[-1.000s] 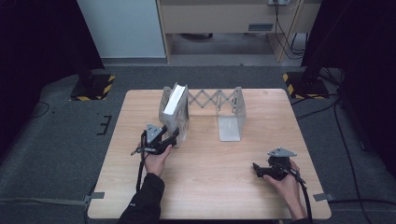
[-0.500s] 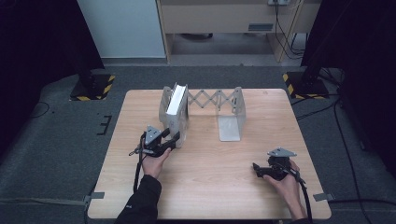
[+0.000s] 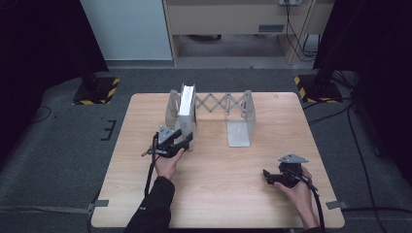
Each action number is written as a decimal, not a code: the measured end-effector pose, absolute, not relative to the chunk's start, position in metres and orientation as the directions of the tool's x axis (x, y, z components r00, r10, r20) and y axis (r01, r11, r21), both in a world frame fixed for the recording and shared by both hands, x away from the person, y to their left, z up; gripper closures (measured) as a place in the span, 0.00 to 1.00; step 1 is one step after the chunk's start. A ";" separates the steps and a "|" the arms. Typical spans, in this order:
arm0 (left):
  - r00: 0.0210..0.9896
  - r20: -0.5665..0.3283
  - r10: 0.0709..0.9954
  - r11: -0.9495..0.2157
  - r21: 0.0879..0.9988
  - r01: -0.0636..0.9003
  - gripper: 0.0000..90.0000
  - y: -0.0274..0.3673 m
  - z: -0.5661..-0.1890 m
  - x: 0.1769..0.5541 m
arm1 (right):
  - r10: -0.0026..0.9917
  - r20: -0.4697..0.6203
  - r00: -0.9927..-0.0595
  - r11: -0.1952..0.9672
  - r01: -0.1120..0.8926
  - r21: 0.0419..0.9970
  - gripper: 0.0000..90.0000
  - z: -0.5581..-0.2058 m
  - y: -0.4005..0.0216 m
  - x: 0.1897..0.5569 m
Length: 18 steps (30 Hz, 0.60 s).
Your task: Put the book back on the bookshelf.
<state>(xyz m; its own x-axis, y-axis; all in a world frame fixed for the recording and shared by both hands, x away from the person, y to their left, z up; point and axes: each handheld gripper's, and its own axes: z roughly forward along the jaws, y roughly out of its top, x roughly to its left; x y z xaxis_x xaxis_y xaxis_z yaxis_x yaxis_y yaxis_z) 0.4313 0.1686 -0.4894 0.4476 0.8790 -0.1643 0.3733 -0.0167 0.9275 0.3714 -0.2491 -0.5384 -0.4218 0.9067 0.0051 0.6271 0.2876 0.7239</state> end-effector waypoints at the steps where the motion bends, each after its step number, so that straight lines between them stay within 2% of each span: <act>1: 0.445 -0.169 0.879 -0.008 0.930 0.368 0.51 0.168 -0.491 0.433 | 0.907 0.005 -0.422 0.288 0.627 0.724 0.12 -0.538 -0.249 0.371; 10: 0.440 -0.203 0.875 0.033 0.931 0.363 0.48 0.165 -0.496 0.438 | 0.907 0.005 -0.422 0.288 0.627 0.724 0.12 -0.538 -0.249 0.371; 15: 0.450 -0.193 0.872 0.007 0.924 0.382 0.49 0.169 -0.491 0.431 | 0.907 0.005 -0.422 0.288 0.627 0.724 0.12 -0.538 -0.249 0.371; 18: 0.471 -0.193 0.860 -0.017 0.914 0.405 0.45 0.174 -0.486 0.421 | 0.907 0.005 -0.422 0.288 0.627 0.724 0.12 -0.538 -0.249 0.371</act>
<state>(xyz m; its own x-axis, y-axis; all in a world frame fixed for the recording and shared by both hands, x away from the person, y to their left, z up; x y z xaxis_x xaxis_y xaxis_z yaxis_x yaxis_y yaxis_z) 0.4208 0.1739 -0.4861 0.4715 0.8604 -0.1933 0.4053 -0.0167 0.9140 0.3714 -0.2491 -0.5385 -0.4218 0.9067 0.0050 0.6270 0.2877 0.7239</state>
